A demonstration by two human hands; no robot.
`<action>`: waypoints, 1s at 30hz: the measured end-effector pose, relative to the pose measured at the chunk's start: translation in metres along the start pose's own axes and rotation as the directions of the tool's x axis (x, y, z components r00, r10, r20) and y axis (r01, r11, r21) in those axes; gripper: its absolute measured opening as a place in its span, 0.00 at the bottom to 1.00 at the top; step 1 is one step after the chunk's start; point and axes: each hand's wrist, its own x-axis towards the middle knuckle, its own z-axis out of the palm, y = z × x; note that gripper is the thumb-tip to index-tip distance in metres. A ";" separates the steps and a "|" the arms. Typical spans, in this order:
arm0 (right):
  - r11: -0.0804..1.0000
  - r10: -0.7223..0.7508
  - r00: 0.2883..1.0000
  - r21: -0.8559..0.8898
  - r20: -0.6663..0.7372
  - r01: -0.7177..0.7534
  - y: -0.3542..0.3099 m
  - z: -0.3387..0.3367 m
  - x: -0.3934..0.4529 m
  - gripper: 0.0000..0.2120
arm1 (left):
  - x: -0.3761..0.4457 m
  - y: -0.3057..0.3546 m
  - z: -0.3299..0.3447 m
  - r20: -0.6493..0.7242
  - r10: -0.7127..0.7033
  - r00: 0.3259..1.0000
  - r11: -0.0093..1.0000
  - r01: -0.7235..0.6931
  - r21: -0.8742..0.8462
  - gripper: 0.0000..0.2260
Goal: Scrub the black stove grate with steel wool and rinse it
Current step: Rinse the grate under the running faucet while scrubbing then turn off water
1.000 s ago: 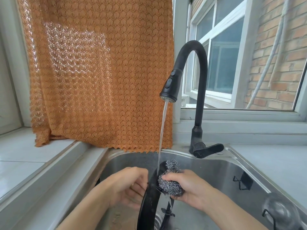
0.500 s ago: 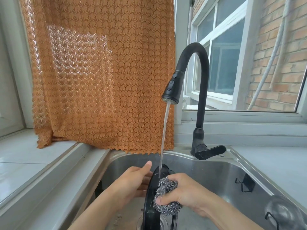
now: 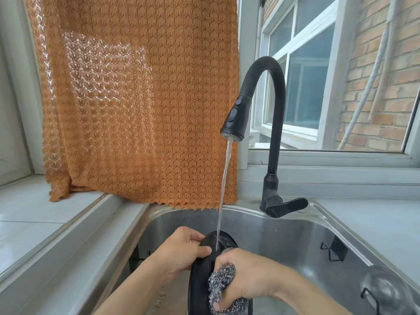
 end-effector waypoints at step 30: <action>0.977 -0.208 0.731 -0.176 -0.650 0.121 0.003 -0.012 0.015 0.10 | -0.010 0.005 0.010 0.113 0.028 0.993 0.984 -0.008 -0.177 0.13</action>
